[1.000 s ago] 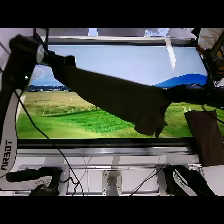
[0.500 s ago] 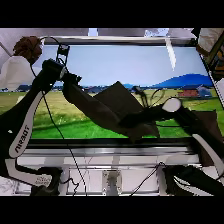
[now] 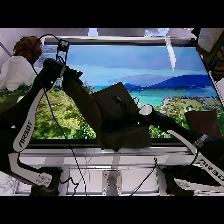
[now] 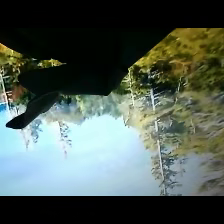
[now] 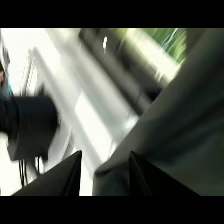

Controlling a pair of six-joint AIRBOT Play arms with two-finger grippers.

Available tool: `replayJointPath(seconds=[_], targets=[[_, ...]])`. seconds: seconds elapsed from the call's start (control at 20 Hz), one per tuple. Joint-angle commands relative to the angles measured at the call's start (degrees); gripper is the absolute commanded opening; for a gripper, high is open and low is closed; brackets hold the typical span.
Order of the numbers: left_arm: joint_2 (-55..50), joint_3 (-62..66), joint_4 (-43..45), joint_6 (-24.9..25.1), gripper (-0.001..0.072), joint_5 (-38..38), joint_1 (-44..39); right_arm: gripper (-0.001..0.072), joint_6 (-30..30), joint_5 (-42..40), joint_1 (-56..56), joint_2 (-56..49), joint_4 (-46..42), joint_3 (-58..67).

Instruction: Fold the shirts.

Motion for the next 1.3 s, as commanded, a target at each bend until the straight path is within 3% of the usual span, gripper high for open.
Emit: replayJointPath(seconds=[0.0,0.3,0.4,0.45,0.5,0.55,0.75,0.9,1.05,1.25], targets=[[-0.1,1.7,0.1,0.0,0.0012,0.7,1.8,0.0339,-2.4,-2.5,-8.4,-0.8,-1.9,3.0],[-0.1,5.3,-3.3,-0.1,0.0011,6.6,3.3,0.0338,-1.7,-6.7,-23.7,-0.9,-7.5,4.2],[-0.1,5.6,-8.5,0.0,0.0014,7.5,3.3,0.0338,3.8,-6.8,-25.3,-0.9,-14.9,4.2],[-0.1,5.6,-9.7,0.3,0.0218,7.3,3.3,0.0339,6.8,-5.2,-25.4,-0.9,-19.9,4.2],[-0.1,5.7,-9.6,0.4,0.0595,6.5,3.3,0.0338,9.5,-2.3,-25.6,-0.9,-24.9,4.2],[-0.1,6.3,-9.2,0.4,0.0697,4.4,3.4,0.0339,11.4,1.0,-25.7,-0.9,-29.2,4.2],[1.0,11.4,0.5,0.5,0.0695,-14.5,3.4,0.0339,14.4,11.5,-25.7,-0.8,-41.3,4.2],[5.5,11.2,3.8,5.0,0.0689,-20.0,3.4,0.0339,16.0,16.0,-26.2,-0.8,-46.3,2.8],[10.1,10.4,3.7,8.3,0.0688,-25.6,3.4,0.0339,15.5,16.7,-28.7,-0.8,-44.3,-1.4],[15.5,3.7,1.6,9.1,0.0688,-29.7,3.3,0.0339,12.4,12.7,-29.8,-0.8,-37.6,-6.1]])
